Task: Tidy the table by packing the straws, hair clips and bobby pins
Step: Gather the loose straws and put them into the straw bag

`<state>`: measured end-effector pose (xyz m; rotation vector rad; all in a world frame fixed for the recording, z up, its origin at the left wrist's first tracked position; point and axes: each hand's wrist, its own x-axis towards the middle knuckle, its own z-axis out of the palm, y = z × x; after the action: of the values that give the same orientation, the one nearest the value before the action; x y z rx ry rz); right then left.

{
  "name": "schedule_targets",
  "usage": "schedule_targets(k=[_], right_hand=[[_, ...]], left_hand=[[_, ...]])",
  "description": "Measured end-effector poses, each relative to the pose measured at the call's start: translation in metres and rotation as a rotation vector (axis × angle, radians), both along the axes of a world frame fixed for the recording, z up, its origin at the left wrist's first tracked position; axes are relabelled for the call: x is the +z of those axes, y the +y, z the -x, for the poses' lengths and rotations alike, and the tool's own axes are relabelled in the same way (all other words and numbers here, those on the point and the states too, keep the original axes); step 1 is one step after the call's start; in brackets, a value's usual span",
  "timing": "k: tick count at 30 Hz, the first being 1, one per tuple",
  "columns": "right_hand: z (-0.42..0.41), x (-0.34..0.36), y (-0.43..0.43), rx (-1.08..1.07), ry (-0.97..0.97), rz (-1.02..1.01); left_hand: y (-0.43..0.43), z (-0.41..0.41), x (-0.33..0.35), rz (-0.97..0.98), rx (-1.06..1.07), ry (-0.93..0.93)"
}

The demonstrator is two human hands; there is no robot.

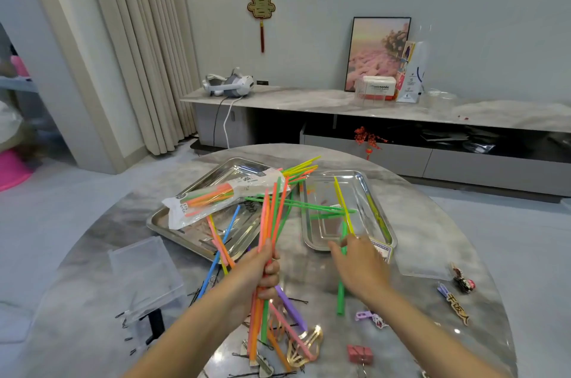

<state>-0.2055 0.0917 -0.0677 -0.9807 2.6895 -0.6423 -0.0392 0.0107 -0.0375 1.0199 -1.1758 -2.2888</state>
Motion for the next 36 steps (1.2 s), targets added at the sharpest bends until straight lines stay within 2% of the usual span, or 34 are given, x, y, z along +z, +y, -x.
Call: schedule_targets(k=[3, 10, 18, 21, 23, 27, 30, 33, 36], right_hand=[[0.002, -0.012, 0.007, -0.005, 0.11, -0.168], [0.001, -0.029, 0.007, 0.064, 0.18, -0.157], [-0.002, -0.028, 0.004, 0.246, 0.347, -0.272], [-0.001, -0.026, 0.003, 0.341, 0.388, -0.243], [0.002, -0.023, 0.001, 0.409, 0.396, -0.14], [0.004, -0.009, -0.003, 0.425, 0.246, 0.375], [0.001, 0.004, -0.009, 0.411, 0.077, 0.675], [-0.011, 0.022, -0.011, 0.374, -0.28, 0.803], [-0.022, 0.025, -0.013, 0.33, -0.641, 0.762]], left_hand=[[-0.008, -0.001, -0.003, -0.101, 0.102, 0.021], [-0.007, 0.004, -0.008, -0.161, 0.083, 0.006], [-0.006, 0.002, -0.007, -0.081, 0.089, -0.029], [-0.004, 0.004, -0.005, -0.026, 0.078, -0.011], [-0.005, 0.005, -0.007, 0.048, 0.069, -0.031], [-0.012, 0.002, -0.015, 0.15, 0.081, -0.115], [-0.013, 0.002, -0.017, 0.211, 0.085, -0.149], [-0.005, 0.004, -0.01, 0.25, 0.04, -0.137], [0.003, 0.005, -0.004, 0.201, -0.06, -0.1]])
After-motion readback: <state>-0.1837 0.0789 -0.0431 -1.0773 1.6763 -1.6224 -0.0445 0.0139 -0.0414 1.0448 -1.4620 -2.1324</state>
